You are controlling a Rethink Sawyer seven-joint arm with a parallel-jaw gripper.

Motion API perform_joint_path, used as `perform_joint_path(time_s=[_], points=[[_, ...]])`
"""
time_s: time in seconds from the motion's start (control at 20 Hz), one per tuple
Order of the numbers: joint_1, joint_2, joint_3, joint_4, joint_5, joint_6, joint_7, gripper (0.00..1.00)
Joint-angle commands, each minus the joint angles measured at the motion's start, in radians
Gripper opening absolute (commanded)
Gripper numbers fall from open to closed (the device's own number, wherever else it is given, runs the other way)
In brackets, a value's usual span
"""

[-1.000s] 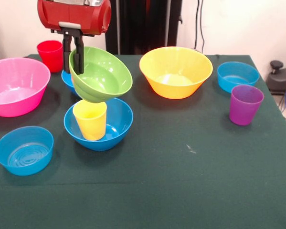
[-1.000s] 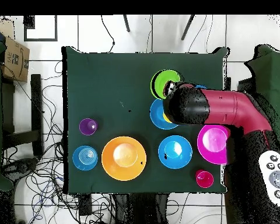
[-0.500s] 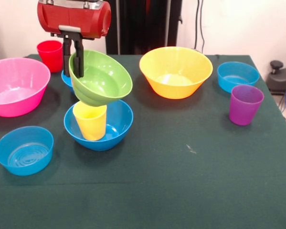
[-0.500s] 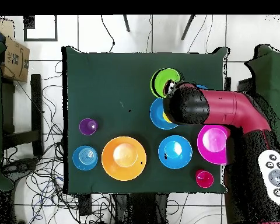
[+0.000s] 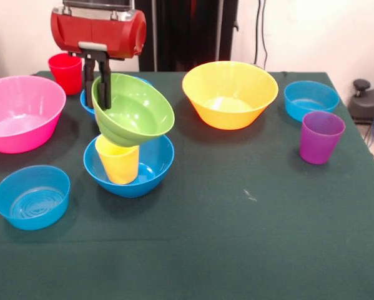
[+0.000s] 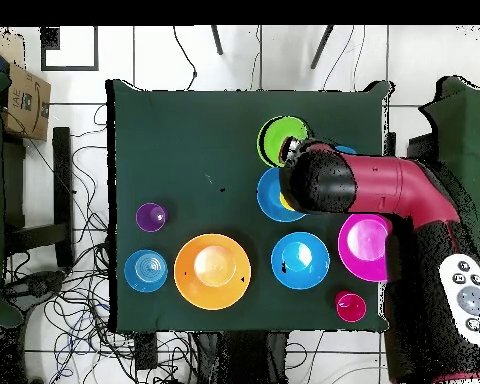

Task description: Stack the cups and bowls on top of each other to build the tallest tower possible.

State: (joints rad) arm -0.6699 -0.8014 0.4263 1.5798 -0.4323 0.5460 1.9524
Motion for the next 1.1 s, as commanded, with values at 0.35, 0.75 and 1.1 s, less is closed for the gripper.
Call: perform_joint_path(time_s=[0.35, 0.75, 1.1], points=[[0.024, 0.078, -0.033, 0.055, -0.066, -0.063, 0.015, 0.00], [0.032, 0.086, -0.053, 0.063, -0.080, -0.091, 0.026, 0.00], [0.024, 0.069, -0.044, 0.068, -0.054, -0.068, 0.006, 0.00]])
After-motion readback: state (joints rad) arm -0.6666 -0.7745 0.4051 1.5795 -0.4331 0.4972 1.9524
